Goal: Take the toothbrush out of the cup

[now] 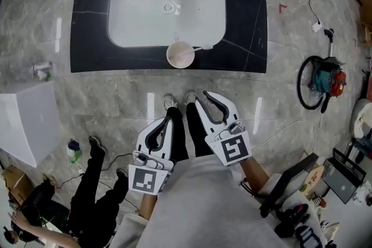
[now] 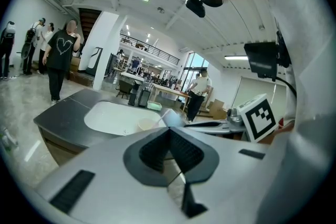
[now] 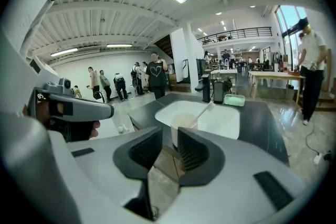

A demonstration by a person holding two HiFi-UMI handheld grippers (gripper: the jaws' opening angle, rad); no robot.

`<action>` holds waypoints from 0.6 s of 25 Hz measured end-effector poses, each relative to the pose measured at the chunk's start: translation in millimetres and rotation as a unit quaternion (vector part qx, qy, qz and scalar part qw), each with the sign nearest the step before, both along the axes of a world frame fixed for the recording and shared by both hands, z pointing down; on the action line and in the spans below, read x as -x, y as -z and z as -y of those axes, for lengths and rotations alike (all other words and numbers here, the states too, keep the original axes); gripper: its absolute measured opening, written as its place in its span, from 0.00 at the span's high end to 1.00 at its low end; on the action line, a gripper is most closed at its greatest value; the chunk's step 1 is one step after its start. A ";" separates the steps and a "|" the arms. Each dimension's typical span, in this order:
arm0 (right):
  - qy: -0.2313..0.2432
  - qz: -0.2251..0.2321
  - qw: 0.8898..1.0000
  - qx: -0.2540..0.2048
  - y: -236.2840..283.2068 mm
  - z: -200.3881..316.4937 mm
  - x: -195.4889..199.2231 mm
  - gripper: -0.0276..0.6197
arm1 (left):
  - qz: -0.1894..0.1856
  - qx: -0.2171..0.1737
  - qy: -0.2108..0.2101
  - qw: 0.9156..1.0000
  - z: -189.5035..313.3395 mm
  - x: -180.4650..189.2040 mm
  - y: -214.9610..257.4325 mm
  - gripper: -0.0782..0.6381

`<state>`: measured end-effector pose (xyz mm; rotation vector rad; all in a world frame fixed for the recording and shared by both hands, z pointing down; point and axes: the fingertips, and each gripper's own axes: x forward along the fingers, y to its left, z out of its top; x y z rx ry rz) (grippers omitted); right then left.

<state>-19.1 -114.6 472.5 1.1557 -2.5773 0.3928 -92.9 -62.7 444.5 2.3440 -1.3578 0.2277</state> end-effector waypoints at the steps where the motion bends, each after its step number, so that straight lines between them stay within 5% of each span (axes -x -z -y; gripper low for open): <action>1: 0.006 -0.004 1.000 0.000 -2.5 2.4 0.6 0.83 | 0.000 0.003 0.001 1.000 1.2 0.5 -0.4 0.89; 15: -0.018 0.005 1.000 -0.001 -14.7 45.8 -3.8 0.73 | 0.005 0.012 0.001 1.000 13.7 2.9 -4.3 0.89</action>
